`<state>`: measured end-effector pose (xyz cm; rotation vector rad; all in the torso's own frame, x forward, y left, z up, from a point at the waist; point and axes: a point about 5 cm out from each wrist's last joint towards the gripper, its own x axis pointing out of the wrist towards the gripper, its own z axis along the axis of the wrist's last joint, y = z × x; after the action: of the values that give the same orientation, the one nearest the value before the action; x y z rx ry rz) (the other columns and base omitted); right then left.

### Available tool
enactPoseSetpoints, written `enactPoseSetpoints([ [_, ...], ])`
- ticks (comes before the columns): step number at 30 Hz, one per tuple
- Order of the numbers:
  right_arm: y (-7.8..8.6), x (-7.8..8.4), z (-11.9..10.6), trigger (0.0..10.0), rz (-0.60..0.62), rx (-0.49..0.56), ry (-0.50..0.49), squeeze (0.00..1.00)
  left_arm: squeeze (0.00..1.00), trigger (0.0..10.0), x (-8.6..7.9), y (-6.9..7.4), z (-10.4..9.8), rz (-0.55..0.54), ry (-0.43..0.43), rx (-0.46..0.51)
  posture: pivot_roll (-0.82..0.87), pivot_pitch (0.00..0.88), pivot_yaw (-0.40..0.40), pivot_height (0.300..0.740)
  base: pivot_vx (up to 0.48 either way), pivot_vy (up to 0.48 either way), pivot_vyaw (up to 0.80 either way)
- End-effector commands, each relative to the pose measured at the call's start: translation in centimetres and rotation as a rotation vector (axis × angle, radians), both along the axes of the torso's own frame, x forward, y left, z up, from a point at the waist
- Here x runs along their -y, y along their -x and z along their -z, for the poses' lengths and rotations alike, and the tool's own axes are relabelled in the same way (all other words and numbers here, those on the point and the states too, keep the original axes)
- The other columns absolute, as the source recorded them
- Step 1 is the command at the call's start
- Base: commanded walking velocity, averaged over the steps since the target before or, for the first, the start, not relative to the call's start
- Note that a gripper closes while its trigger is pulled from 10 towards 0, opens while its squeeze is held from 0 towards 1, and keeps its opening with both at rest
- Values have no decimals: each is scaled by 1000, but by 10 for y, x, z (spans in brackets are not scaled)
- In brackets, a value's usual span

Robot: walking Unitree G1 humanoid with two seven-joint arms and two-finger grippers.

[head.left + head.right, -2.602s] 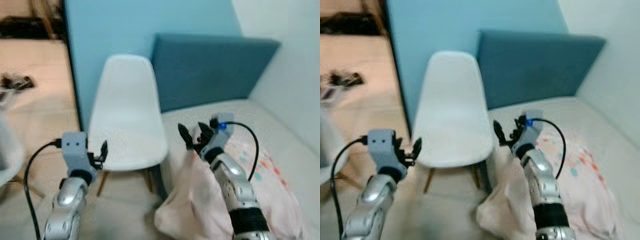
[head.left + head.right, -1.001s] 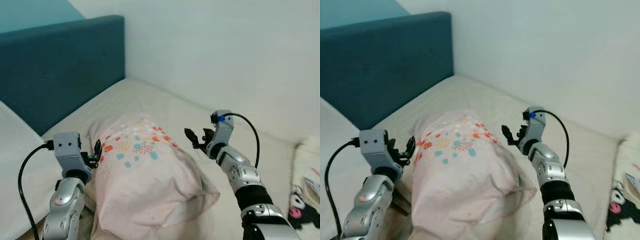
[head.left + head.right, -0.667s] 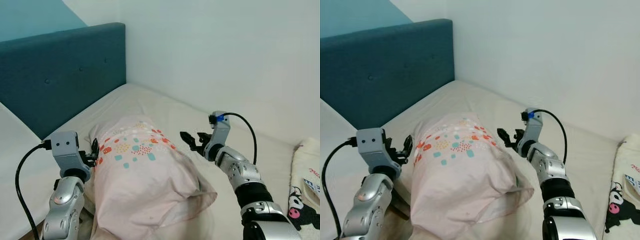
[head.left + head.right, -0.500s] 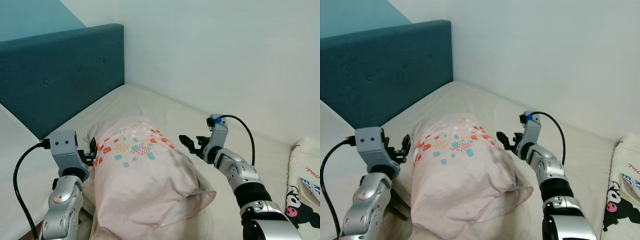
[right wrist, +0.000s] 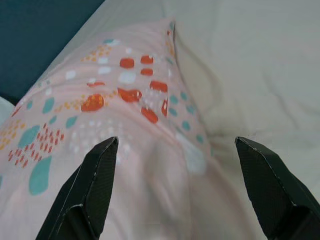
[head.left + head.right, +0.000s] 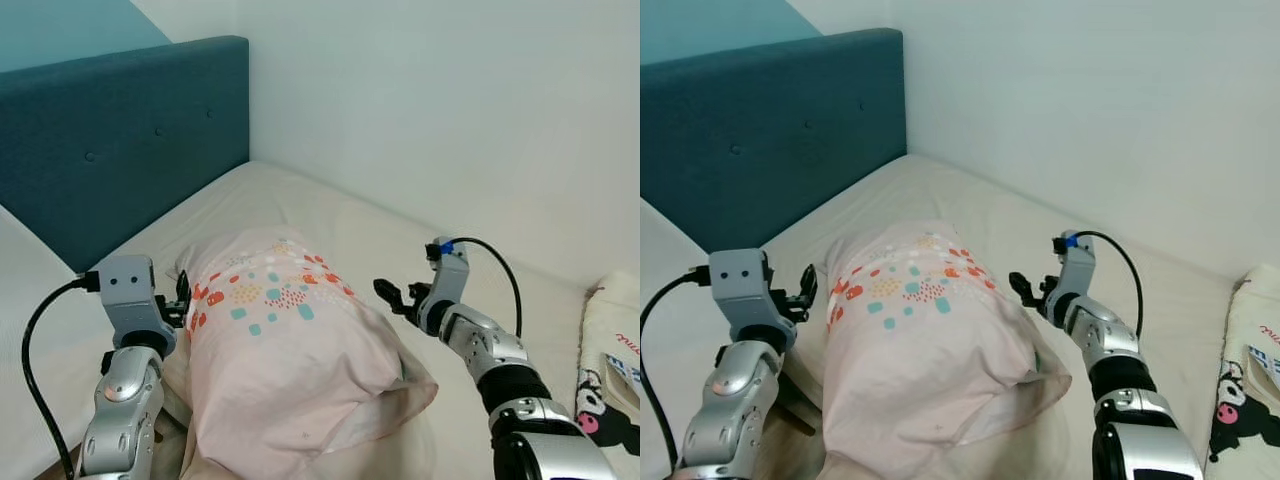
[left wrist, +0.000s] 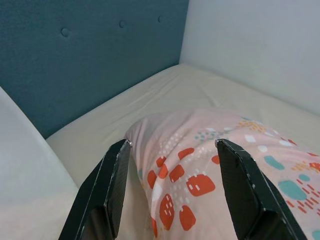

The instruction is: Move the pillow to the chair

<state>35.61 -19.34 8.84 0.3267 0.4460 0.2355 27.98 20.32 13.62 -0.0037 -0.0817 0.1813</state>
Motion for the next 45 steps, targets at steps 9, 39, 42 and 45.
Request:
enactPoseSetpoints([
  [9, 5, 10, 9, 10000, 25, -34, -35, 0, 0, 10000, 2, 0, 2, 10, -22, -12, -28, 0, -114, 620, 0, 0, 0],
  [39, -16, 19, -21, 10000, 254, 153, -312, 0, 0, 10000, -3, 13, -2, 29, -52, -26, 22, 0, -83, 600, 0, 0, 0],
  [42, -16, 13, -19, 10000, 240, 139, -298, 0, 0, 10000, -2, 14, -4, 37, -59, -24, 29, 0, -82, 600, 0, 0, 0],
  [45, -17, 10, -19, 10000, 237, 144, -303, 0, 0, 10000, -2, 15, -6, 45, -77, -20, 35, 0, -80, 600, 0, 0, 0],
])
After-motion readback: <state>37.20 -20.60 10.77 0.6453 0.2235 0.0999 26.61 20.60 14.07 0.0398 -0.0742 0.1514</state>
